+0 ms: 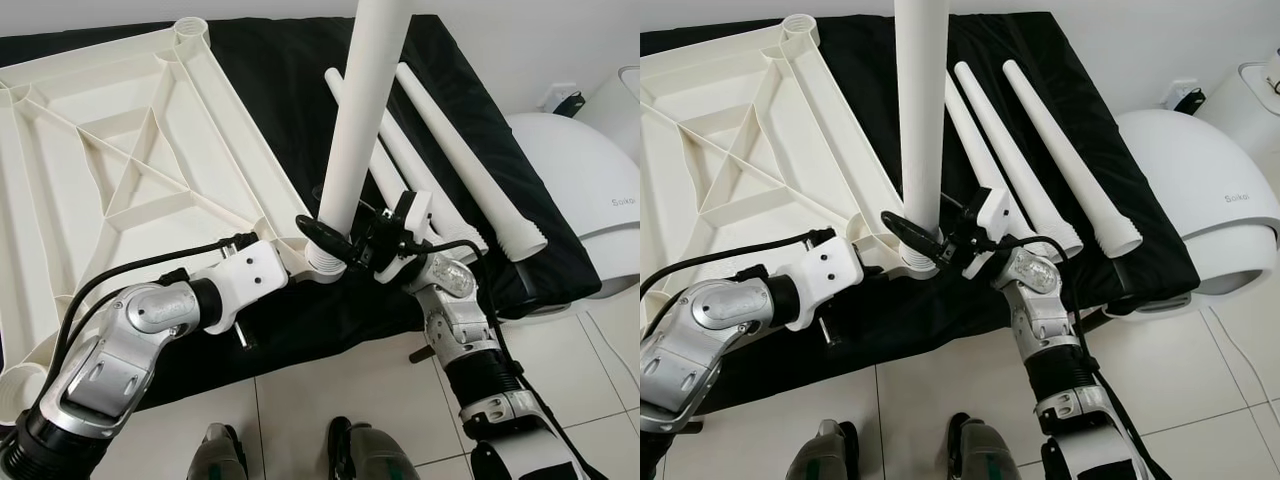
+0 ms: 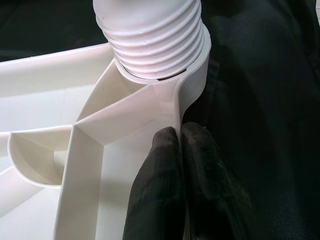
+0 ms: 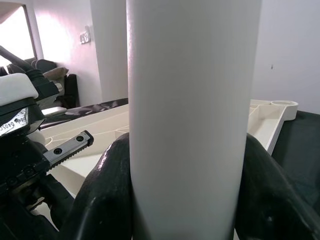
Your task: Building children table
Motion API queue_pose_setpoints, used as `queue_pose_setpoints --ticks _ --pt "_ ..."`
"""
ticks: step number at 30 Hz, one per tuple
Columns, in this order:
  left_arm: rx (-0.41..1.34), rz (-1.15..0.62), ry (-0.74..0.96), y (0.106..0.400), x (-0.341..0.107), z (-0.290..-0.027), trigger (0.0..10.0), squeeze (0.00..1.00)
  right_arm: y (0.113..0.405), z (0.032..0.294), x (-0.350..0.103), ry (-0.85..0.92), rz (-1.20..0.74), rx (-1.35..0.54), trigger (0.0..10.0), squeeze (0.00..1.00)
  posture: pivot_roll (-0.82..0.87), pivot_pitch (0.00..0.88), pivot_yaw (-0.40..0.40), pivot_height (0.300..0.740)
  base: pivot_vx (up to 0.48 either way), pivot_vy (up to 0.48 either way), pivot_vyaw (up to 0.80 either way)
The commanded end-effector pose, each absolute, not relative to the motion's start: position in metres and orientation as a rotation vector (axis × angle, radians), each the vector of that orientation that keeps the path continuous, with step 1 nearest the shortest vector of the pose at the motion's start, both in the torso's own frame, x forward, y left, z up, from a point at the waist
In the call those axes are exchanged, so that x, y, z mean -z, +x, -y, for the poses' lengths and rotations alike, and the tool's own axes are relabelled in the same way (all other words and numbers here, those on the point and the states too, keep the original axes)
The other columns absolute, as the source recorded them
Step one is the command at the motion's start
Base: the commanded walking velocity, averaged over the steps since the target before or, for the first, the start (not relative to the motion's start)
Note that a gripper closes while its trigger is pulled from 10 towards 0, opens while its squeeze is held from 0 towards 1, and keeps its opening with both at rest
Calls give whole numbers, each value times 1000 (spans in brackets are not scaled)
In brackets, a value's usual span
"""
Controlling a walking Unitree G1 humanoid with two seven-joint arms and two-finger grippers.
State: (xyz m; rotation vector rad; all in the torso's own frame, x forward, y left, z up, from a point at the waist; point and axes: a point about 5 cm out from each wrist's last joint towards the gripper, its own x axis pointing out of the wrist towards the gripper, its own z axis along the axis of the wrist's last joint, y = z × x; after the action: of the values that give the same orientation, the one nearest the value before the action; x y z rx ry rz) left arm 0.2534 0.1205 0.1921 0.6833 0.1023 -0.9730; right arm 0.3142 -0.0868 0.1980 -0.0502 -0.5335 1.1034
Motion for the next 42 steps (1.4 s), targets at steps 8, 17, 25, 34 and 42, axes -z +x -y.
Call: queue_pose_setpoints --ticks 8,17,25,34,42 --pt "920 -154 686 253 -187 -130 10000 0 312 87 -178 -66 433 -1131 10000 0 114 282 -23 740 0 0 0" --pt "918 -152 684 253 -187 -129 10000 0 309 87 -178 -84 443 -1158 10000 0 111 278 -23 740 0 0 0" --pt "922 -149 683 252 -188 -128 10000 0 307 89 -175 -94 431 -1163 10000 0 110 274 -24 740 0 0 0" --pt "927 -146 682 253 -188 -127 10000 0 307 93 -175 -76 415 -1119 10000 0 104 268 -22 740 0 0 0" --pt "933 -142 683 253 -188 -126 10000 0 304 95 -176 -79 425 -1111 10000 0 96 266 -19 740 0 0 0"
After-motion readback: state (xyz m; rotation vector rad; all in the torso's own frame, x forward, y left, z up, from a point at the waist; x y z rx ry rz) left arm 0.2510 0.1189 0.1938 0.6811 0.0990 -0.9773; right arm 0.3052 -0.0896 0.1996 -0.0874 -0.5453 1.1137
